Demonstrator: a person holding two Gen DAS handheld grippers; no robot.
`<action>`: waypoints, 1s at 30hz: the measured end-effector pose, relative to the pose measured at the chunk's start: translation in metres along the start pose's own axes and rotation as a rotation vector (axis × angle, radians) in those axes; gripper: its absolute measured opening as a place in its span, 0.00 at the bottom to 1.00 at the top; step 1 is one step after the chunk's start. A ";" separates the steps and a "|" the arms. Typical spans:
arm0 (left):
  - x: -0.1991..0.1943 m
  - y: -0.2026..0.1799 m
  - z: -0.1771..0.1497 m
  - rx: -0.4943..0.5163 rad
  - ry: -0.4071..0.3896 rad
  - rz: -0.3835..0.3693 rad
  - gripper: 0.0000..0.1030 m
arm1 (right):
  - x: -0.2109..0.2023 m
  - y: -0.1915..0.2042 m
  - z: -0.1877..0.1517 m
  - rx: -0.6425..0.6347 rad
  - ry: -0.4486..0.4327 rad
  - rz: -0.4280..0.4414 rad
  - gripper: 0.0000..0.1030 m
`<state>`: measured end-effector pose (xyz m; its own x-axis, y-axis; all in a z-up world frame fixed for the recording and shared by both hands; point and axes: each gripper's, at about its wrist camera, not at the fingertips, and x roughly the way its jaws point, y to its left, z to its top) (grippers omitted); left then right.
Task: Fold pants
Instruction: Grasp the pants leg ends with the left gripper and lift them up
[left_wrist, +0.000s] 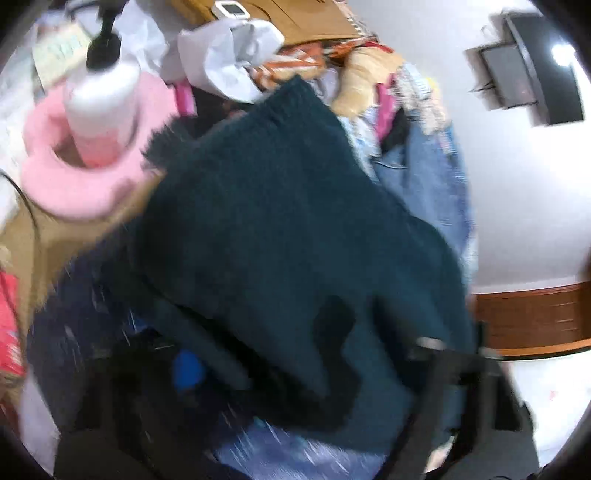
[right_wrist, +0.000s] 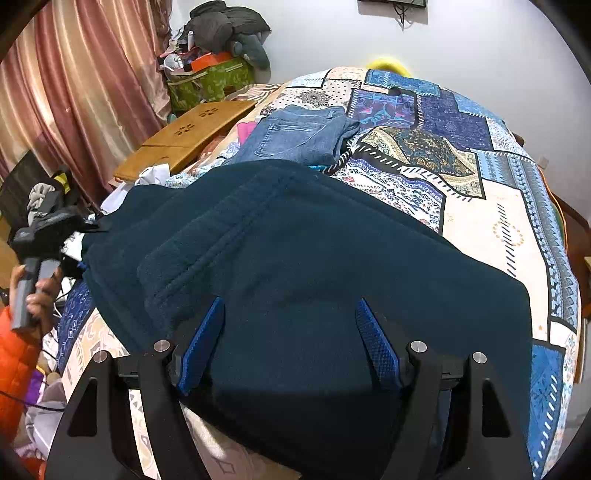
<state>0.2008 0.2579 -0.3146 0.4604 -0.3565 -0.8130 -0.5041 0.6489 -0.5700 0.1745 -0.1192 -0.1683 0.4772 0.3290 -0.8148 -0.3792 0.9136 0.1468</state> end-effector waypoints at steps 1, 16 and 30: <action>0.001 -0.002 0.002 0.016 -0.011 0.029 0.45 | 0.000 0.000 -0.001 0.003 -0.002 0.001 0.68; -0.104 -0.124 -0.016 0.470 -0.525 0.326 0.27 | -0.008 -0.001 -0.006 0.017 -0.013 0.033 0.68; -0.162 -0.294 -0.086 0.819 -0.749 0.143 0.24 | -0.071 -0.092 -0.066 0.248 -0.053 -0.122 0.69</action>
<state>0.2113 0.0672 -0.0259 0.8997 0.0730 -0.4304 -0.0818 0.9966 -0.0018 0.1233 -0.2422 -0.1604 0.5505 0.2193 -0.8055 -0.1139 0.9756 0.1878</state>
